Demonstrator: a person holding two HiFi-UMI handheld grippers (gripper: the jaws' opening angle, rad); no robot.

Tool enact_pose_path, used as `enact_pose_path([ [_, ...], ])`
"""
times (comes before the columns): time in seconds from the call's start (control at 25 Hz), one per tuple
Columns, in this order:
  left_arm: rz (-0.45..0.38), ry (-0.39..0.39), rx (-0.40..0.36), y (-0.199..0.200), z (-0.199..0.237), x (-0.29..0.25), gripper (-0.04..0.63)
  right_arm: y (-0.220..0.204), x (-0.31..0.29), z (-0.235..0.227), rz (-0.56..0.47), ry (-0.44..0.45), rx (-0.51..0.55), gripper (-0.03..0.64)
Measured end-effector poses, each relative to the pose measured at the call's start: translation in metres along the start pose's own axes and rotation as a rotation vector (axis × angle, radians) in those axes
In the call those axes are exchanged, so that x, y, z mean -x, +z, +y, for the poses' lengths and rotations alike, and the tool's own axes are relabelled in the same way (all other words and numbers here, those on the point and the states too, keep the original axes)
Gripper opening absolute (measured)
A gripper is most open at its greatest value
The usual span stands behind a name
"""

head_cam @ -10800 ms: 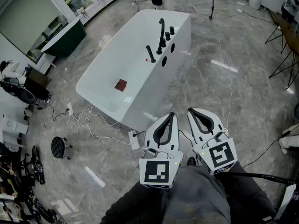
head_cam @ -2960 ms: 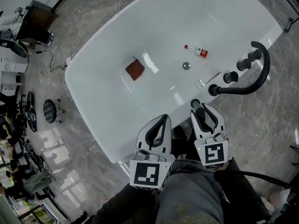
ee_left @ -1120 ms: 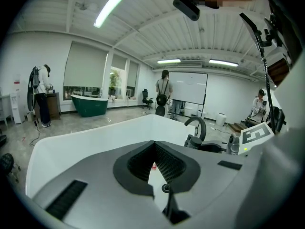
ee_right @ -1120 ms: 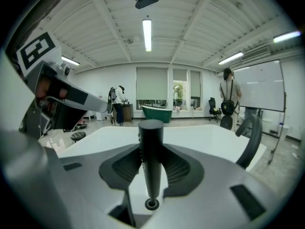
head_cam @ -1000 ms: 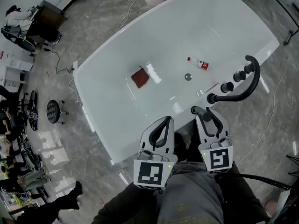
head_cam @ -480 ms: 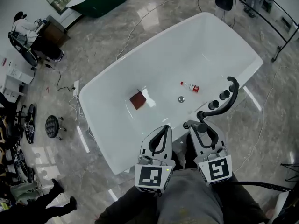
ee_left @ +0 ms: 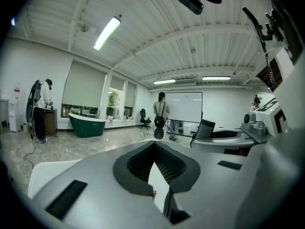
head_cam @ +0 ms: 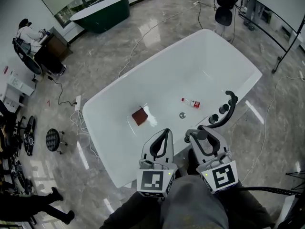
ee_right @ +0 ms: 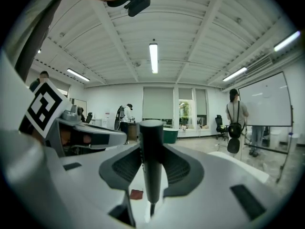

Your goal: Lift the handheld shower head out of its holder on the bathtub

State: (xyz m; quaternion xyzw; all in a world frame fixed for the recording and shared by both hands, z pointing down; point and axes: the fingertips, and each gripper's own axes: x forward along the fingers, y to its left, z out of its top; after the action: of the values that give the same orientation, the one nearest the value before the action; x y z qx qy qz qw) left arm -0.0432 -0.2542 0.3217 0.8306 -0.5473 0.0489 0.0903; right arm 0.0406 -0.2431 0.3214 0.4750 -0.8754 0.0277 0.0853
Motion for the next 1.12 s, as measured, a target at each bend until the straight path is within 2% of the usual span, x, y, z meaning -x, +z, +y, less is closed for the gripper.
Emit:
enact_pose_path([
  [0.44,-0.001,-0.023,0.001,-0.012,-0.003,0.014,0.003,0.003,-0.003,0.014,-0.029,0.025,0.013,0.14],
  [1.12,-0.052,-0.045,0.029,-0.005,-0.007,0.041,0.003,0.036,0.015,0.018,-0.098,-0.014,0.033,0.14],
])
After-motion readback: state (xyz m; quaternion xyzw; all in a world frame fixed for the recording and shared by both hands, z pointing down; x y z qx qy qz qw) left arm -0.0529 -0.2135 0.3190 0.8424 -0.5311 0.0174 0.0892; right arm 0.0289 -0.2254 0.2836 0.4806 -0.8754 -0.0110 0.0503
